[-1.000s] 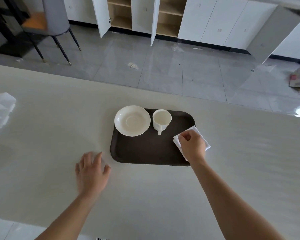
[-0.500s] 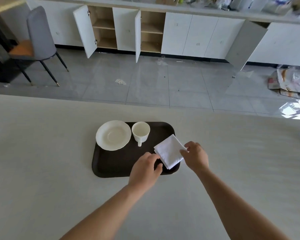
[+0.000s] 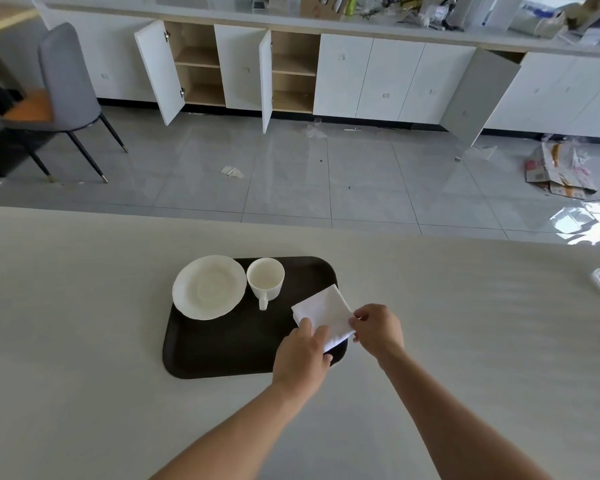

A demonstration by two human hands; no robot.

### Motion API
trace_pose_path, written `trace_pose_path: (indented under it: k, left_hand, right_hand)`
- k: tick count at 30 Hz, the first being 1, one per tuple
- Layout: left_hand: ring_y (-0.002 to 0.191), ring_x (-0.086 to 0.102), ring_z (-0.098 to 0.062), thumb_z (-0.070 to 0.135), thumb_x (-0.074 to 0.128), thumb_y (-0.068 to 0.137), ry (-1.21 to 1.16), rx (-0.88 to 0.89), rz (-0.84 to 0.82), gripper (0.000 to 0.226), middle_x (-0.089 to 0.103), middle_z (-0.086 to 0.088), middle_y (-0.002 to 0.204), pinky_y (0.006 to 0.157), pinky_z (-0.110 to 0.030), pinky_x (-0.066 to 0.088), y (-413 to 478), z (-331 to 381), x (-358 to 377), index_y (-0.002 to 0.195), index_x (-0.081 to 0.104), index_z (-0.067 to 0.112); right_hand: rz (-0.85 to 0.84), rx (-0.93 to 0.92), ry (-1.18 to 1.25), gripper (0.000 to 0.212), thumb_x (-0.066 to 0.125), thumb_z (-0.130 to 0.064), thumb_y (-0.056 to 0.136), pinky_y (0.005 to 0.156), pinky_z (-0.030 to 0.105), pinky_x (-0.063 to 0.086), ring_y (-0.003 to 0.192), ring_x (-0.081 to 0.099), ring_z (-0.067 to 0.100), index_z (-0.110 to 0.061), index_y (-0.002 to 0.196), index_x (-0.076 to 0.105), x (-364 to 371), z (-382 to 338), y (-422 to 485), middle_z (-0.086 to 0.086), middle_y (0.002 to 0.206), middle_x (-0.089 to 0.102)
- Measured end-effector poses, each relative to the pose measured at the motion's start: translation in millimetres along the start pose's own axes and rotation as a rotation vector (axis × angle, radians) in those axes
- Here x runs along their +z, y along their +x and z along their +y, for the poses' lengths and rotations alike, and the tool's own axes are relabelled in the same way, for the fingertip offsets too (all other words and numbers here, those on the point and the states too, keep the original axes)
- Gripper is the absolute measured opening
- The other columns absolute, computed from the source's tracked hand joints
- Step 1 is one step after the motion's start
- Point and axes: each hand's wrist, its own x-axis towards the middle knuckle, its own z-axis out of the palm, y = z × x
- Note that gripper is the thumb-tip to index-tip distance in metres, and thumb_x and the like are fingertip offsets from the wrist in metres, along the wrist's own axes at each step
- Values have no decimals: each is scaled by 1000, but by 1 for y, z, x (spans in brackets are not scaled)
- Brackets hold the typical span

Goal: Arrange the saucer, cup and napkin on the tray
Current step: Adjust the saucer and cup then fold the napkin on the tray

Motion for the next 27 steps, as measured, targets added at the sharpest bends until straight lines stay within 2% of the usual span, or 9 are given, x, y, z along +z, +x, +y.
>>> trace_pose_path:
  k: [3, 6, 8, 11, 15, 18, 22, 24, 27]
  left_hand:
    - [75, 58, -26, 13, 60, 86, 35, 43, 34, 20, 53, -7, 99, 63, -35, 47, -2, -9, -6, 106, 60, 14]
    - [56, 52, -20, 0, 72, 69, 66, 88, 120, 19, 55, -4, 77, 46, -33, 48, -1, -20, -13, 79, 64, 13]
    - [54, 49, -19, -4, 72, 69, 63, 91, 193, 20, 54, -3, 73, 44, -32, 46, 2, -28, -13, 75, 63, 13]
    - [58, 51, -17, -5, 72, 71, 43, 96, 265, 19, 56, -3, 76, 47, -29, 48, 7, -35, -10, 77, 65, 12]
    - [60, 52, -16, -6, 74, 70, 9, 80, 289, 21, 57, -3, 79, 46, -23, 46, 10, -38, -3, 81, 67, 11]
    - [59, 51, -15, -6, 76, 68, 16, 66, 282, 24, 58, -3, 79, 46, -20, 40, 12, -40, 1, 83, 69, 12]
    - [57, 47, -15, -7, 76, 66, 61, 65, 287, 27, 57, -2, 78, 46, -22, 37, 17, -42, 3, 81, 67, 13]
    - [57, 45, -15, -8, 75, 65, 68, 68, 297, 28, 57, -2, 78, 47, -22, 37, 21, -43, 4, 81, 67, 14]
    - [59, 48, -16, -10, 76, 62, 61, 60, 303, 33, 58, -3, 80, 47, -21, 39, 30, -42, 3, 84, 69, 13]
  right_hand:
    - [9, 86, 143, 13, 64, -10, 80, 46, 24, 47, 49, 67, 9, -20, 73, 69, 7, -1, -7, -2, 52, 70]
    - [20, 110, 254, 10, 65, -11, 81, 48, 22, 46, 47, 68, 8, -20, 78, 67, 14, -4, -7, -3, 57, 72]
    - [31, 110, 285, 6, 65, -14, 83, 44, 20, 44, 46, 68, 9, -20, 83, 65, 17, -8, -8, -3, 63, 72]
    - [43, 44, 224, 6, 64, -18, 85, 46, 22, 47, 47, 68, 12, -22, 90, 63, 22, -12, -10, -3, 66, 72]
    - [23, -65, 99, 13, 62, -22, 89, 68, 33, 57, 67, 70, 21, -21, 101, 64, 24, -12, -5, -3, 76, 73]
    - [-41, -112, 70, 22, 67, -26, 86, 66, 32, 57, 68, 69, 18, -23, 108, 64, 20, -12, 0, -5, 79, 72]
    - [-82, -214, -37, 43, 77, -30, 78, 54, 14, 44, 73, 65, 12, -25, 119, 62, 19, -9, 3, -5, 91, 72]
    - [-53, -226, -22, 41, 77, -27, 80, 58, 16, 46, 75, 64, 12, -24, 119, 64, 19, -8, 6, -5, 91, 71]
    - [-12, -226, -10, 39, 75, -25, 82, 71, 27, 53, 80, 65, 17, -23, 119, 65, 20, -10, 13, -2, 92, 71]
